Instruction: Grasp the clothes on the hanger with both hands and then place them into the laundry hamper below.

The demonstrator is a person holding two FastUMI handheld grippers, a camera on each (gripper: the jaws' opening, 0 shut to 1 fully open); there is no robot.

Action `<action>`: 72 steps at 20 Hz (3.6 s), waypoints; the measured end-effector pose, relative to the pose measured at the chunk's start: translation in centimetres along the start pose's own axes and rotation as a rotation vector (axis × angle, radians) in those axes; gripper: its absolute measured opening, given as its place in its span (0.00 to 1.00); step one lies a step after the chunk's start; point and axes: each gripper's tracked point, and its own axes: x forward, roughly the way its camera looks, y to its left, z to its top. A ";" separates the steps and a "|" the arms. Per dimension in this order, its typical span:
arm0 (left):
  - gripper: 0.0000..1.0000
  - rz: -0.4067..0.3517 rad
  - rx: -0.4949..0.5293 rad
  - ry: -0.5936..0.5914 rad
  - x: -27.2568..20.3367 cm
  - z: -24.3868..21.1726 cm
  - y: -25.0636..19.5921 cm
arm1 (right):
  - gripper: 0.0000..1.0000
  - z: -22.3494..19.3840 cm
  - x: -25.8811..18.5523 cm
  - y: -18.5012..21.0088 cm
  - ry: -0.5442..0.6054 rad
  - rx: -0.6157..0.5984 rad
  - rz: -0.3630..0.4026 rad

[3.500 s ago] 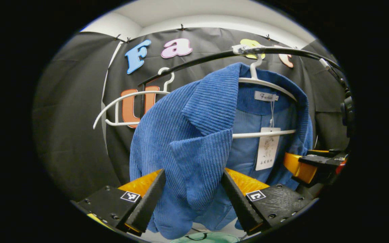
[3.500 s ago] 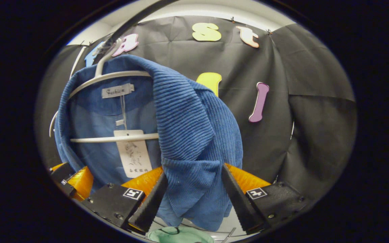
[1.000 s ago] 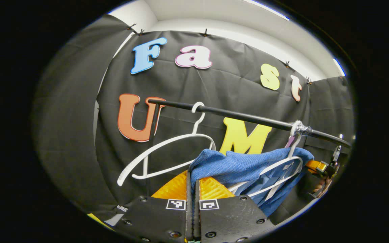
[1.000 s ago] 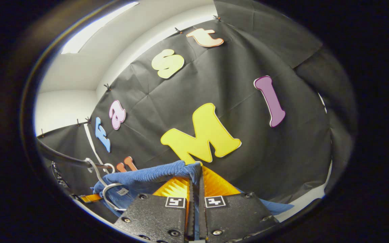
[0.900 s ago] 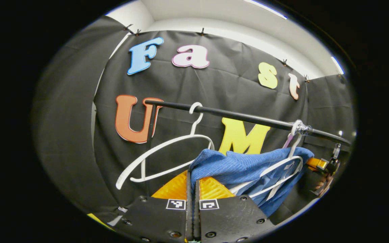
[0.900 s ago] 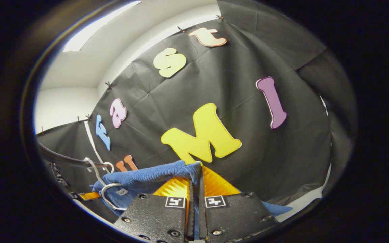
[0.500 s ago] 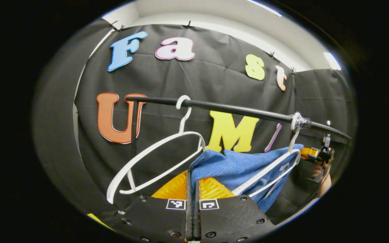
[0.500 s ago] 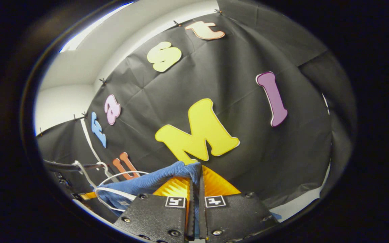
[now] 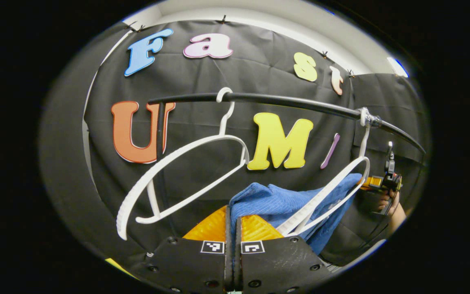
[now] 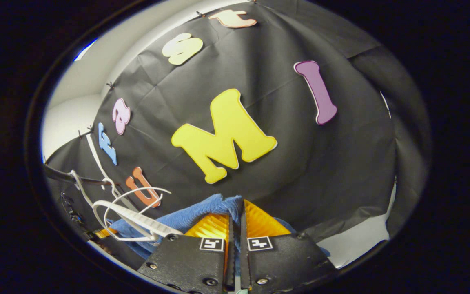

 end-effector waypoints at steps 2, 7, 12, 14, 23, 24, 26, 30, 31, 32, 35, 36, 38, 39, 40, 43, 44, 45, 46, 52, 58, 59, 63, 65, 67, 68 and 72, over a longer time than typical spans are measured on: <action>0.01 0.011 -0.003 0.013 0.1 -1.3 0.4 | 0.08 -1.8 0.2 -0.8 0.025 0.007 -0.026; 0.01 0.056 -0.029 0.081 -0.5 -6.2 1.6 | 0.08 -7.4 0.3 -2.9 0.100 0.006 -0.107; 0.01 0.080 -0.092 0.132 -3.0 -10.6 1.2 | 0.08 -12.2 -0.9 -3.8 0.147 0.028 -0.169; 0.06 0.075 -0.095 0.137 -4.0 -11.5 0.6 | 0.08 -14.5 -1.4 -3.5 0.166 0.036 -0.184; 0.01 -0.030 -0.065 0.170 -8.4 -14.6 -4.4 | 0.08 -22.5 -6.9 -0.6 0.222 0.039 -0.227; 0.01 -0.052 -0.063 0.167 -8.9 -14.6 -5.5 | 0.08 -23.1 -7.8 0.0 0.223 0.038 -0.226; 0.06 -0.106 -0.047 0.160 -10.0 -14.3 -7.8 | 0.08 -24.1 -9.6 1.9 0.221 0.029 -0.212; 0.01 -0.239 -0.002 0.110 -12.1 -12.1 -12.9 | 0.08 -24.6 -13.4 6.4 0.195 0.002 -0.167; 0.01 -0.274 0.008 0.094 -12.7 -11.3 -14.2 | 0.08 -24.7 -14.3 7.5 0.187 -0.001 -0.156; 0.01 -0.309 0.017 0.078 -13.5 -10.7 -15.5 | 0.08 -24.6 -15.0 8.6 0.181 -0.011 -0.142; 0.01 -0.407 0.021 0.038 -14.5 -8.4 -18.7 | 0.08 -23.9 -17.1 11.6 0.160 -0.032 -0.109; 0.01 -0.432 0.019 0.031 -14.9 -7.9 -19.6 | 0.08 -23.7 -17.5 12.3 0.156 -0.021 -0.092; 0.01 -0.468 0.012 0.021 -16.0 -7.2 -21.0 | 0.08 -23.1 -18.8 13.8 0.152 0.004 -0.062; 0.01 -0.483 0.007 0.014 -16.4 -6.9 -21.5 | 0.08 -22.7 -19.4 14.5 0.149 0.004 -0.042; 0.01 -0.497 0.001 0.010 -16.8 -6.6 -22.0 | 0.08 -22.4 -19.8 15.1 0.142 0.004 -0.023; 0.06 -0.482 -0.004 0.010 -16.6 -7.6 -22.1 | 0.08 -24.4 -19.7 15.1 0.169 0.007 0.031; 0.06 -0.461 -0.012 0.029 -16.3 -8.7 -21.9 | 0.08 -25.4 -19.4 14.6 0.190 0.016 0.029; 0.06 -0.449 -0.032 0.075 -15.9 -10.2 -21.7 | 0.08 -26.6 -18.9 13.7 0.218 0.025 0.024; 0.06 -0.433 -0.049 0.113 -15.3 -11.8 -21.7 | 0.08 -27.7 -18.3 12.9 0.254 0.034 0.016; 0.01 -0.329 -0.041 0.288 -13.3 -20.5 -20.2 | 0.08 -33.9 -16.0 7.2 0.387 0.069 -0.063; 0.01 -0.246 -0.036 0.451 -10.9 -29.2 -18.9 | 0.08 -39.6 -14.2 0.4 0.497 0.043 -0.247; 0.01 -0.227 -0.024 0.481 -10.4 -30.7 -18.7 | 0.09 -40.5 -14.1 -0.6 0.523 0.023 -0.282; 0.02 -0.092 0.034 0.640 -10.1 -35.5 -16.6 | 0.19 -43.0 -15.1 -3.6 0.643 -0.096 -0.382; 0.05 -0.059 0.043 0.737 -10.8 -37.6 -16.0 | 0.33 -43.3 -14.6 -3.6 0.649 -0.114 -0.370; 0.05 -0.043 0.015 0.774 -11.3 -38.5 -16.3 | 0.50 -42.6 -14.7 -3.3 0.636 -0.129 -0.364; 0.32 -0.041 -0.001 0.780 -11.6 -38.3 -16.3 | 0.61 -42.0 -14.8 -3.2 0.623 -0.144 -0.363; 0.66 -0.024 -0.024 0.742 -11.9 -36.7 -15.2 | 0.74 -37.7 -16.6 -1.2 0.531 -0.206 -0.354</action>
